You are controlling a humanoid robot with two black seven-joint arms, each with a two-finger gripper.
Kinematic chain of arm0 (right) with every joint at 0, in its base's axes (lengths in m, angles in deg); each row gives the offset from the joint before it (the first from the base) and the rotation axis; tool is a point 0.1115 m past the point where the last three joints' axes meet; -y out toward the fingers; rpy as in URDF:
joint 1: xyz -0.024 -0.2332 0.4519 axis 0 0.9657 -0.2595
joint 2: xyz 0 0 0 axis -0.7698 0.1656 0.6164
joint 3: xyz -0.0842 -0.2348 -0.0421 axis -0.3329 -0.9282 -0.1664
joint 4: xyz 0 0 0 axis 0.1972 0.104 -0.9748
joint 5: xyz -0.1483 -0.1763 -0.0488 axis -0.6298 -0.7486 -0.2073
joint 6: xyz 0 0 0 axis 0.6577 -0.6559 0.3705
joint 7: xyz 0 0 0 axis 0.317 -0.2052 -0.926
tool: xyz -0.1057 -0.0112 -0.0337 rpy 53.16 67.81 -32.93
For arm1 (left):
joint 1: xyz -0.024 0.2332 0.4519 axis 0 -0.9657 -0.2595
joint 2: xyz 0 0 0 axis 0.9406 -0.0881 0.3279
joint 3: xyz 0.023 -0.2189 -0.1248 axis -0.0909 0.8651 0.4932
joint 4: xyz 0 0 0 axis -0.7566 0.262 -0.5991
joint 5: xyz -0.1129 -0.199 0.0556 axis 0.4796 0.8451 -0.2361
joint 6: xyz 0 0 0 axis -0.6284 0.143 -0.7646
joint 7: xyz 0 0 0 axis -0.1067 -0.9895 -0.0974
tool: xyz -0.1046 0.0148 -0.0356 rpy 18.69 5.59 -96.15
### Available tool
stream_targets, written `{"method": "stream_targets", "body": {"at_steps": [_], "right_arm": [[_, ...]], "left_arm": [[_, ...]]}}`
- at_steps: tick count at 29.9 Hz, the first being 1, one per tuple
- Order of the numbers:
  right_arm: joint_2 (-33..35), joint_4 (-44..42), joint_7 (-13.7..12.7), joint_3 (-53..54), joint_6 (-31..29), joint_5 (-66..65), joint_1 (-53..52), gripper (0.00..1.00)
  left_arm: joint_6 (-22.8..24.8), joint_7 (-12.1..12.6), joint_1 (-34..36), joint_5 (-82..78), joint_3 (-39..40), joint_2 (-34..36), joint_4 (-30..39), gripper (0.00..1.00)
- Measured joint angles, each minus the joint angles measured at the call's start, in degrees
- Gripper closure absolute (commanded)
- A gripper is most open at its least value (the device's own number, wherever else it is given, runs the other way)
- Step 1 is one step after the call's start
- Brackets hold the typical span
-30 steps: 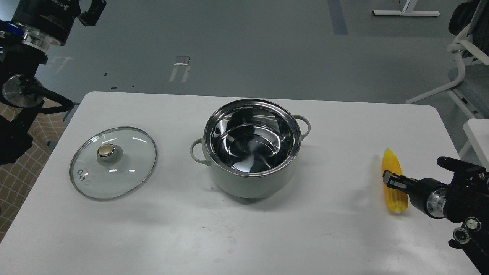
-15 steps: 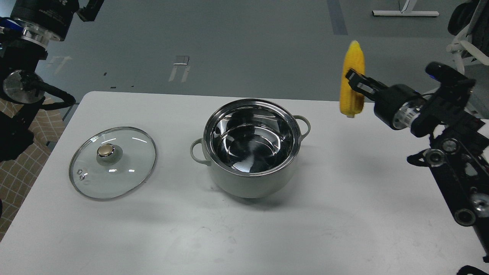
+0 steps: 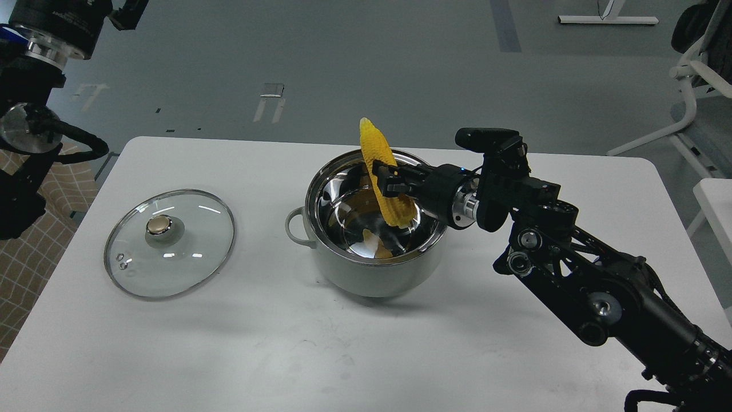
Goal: Open pot and put corn in
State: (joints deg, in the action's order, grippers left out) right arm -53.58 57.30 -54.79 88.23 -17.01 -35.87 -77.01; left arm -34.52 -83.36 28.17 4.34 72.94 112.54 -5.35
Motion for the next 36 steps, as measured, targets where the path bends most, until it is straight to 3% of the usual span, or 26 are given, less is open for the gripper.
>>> {"method": "stream_targets", "body": {"at_steps": [1, 2, 3, 6, 8, 21, 31, 36], "right_arm": [[0.05, -0.07, -0.01, -0.11, 0.00, 0.00, -0.01, 0.58], [0.10, -0.10, -0.02, -0.15, 0.00, 0.00, -0.01, 0.42], [0.16, -0.09, -0.01, -0.21, 0.00, 0.00, -0.01, 0.36], [0.36, 0.18, 0.07, -0.37, 0.00, 0.17, -0.01, 0.30], [0.37, 0.40, 0.16, -0.40, 0.00, 0.21, -0.01, 0.20], [-0.16, 0.41, 0.39, 1.12, 1.15, 0.44, -0.27, 0.04], [-4.87, -0.10, 1.18, 23.45, 3.68, 2.38, -9.08, 0.00], [-4.81, -3.70, 1.27, 32.43, 3.75, 13.38, -16.15, 0.00]], "left_arm": [[0.01, 0.00, 0.00, 0.00, 0.01, 0.00, 0.00, 0.02], [0.01, 0.00, 0.00, 0.00, 0.02, -0.03, 0.00, 0.03], [0.01, 0.00, 0.00, 0.00, 0.03, -0.14, 0.00, 0.02], [-0.02, 0.00, 0.01, 0.00, 0.05, -0.40, 0.00, 0.03], [-0.02, -0.02, 0.06, 0.00, 0.07, -0.43, 0.00, 0.03], [-0.15, -0.17, 0.06, -0.02, 0.06, -0.43, 0.01, 0.02], [-0.18, -0.31, 0.06, -0.01, 0.44, -0.42, -0.50, 0.02], [0.29, -0.29, -0.04, 0.18, 0.48, -0.19, -0.61, 0.02]]}}
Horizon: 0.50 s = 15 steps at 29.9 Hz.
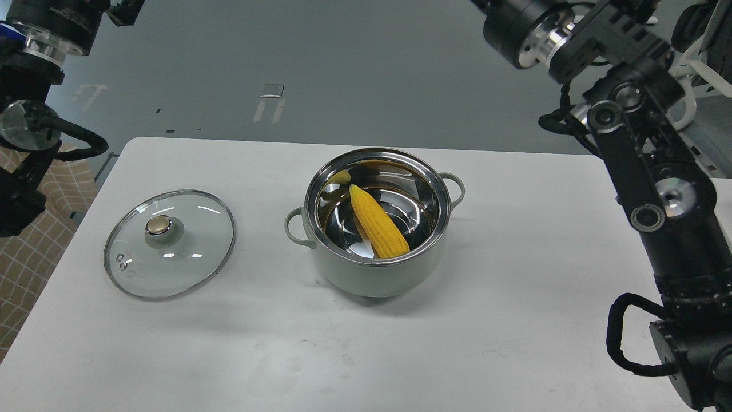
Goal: Open pot and put corn in
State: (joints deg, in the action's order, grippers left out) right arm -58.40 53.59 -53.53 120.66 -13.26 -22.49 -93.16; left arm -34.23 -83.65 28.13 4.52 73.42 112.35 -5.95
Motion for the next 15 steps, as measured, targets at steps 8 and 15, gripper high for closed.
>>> {"method": "stream_targets", "body": {"at_steps": [8, 15], "right_arm": [[6.11, -6.60, -0.01, 14.45, 0.65, 24.10, -0.58, 0.00], [10.30, -20.00, 0.01, 18.01, 0.57, 48.57, 3.01, 0.00]], "left_arm": [[0.25, 0.83, -0.57, 0.87, 0.57, -0.27, -1.38, 0.02], [0.23, 2.22, -2.06, 2.14, 0.57, -1.18, -3.14, 0.02]]}}
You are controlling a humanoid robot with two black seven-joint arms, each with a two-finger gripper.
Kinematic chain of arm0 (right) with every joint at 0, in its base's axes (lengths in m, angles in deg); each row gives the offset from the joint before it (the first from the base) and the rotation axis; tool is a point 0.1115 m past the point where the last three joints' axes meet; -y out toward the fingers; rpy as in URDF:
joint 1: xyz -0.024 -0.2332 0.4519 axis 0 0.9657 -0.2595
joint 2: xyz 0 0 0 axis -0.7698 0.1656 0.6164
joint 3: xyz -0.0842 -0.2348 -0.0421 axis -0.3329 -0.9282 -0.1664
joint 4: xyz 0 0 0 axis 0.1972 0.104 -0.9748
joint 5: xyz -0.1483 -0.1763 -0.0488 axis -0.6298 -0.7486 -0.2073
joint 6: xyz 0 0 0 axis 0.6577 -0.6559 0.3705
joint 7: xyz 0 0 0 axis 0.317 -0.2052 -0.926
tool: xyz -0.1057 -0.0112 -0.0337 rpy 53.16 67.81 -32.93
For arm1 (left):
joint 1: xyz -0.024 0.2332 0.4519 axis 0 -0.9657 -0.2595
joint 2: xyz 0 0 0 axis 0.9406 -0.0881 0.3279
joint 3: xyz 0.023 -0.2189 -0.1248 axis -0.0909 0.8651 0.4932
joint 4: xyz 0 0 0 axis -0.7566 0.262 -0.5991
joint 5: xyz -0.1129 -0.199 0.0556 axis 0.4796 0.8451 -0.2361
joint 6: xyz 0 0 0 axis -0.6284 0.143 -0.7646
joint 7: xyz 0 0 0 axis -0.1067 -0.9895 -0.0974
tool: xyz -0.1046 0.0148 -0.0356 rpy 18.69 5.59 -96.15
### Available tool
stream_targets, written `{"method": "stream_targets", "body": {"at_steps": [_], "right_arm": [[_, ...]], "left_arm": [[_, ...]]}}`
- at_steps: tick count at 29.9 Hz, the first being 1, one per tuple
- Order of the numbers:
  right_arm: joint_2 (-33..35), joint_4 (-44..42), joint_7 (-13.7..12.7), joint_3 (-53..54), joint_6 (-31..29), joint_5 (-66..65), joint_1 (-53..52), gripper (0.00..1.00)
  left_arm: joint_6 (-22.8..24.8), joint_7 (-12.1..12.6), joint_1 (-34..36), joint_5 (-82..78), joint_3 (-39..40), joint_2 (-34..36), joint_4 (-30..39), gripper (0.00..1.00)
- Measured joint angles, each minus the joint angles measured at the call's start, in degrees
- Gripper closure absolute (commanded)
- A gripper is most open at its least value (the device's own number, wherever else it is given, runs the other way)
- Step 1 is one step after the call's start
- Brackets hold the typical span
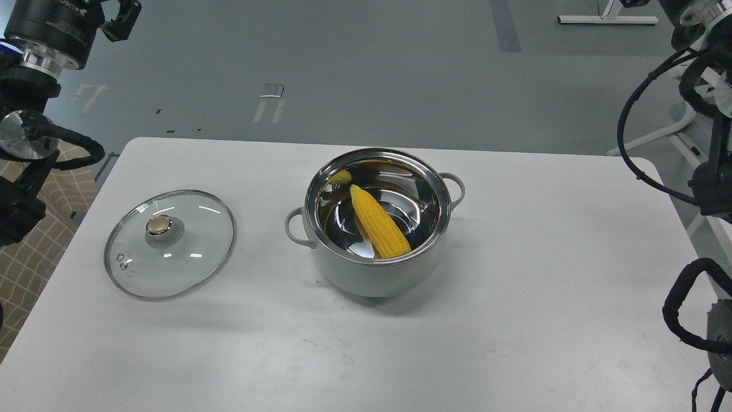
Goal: Open pot and put corn in
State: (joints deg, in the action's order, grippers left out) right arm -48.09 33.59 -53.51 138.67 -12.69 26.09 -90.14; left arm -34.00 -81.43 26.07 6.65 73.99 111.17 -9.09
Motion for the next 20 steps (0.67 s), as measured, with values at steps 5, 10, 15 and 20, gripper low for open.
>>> {"method": "stream_targets", "body": {"at_steps": [5, 10, 15, 20], "right_arm": [[0.46, -2.67, 0.18, 0.09, -0.12, 9.09, 3.57, 0.00], [0.00, -2.23, 0.18, 0.13, -0.42, 14.32, 5.41, 0.00], [-0.06, -1.80, 0.18, 1.22, -0.52, 15.87, 5.56, 0.00], [0.03, -0.61, 0.17, 1.60, -1.04, 15.96, 5.61, 0.00]], "left_arm": [[1.77, 2.10, -0.57, 1.01, 1.68, 0.38, 0.64, 0.02], [2.14, 4.21, -0.98, 1.87, 3.75, 0.19, 1.75, 0.02], [2.21, 4.32, -1.00, 1.81, 4.08, -1.64, 4.73, 0.02], [2.21, 4.32, -1.01, 1.39, 4.32, -3.08, 5.18, 0.02]]}}
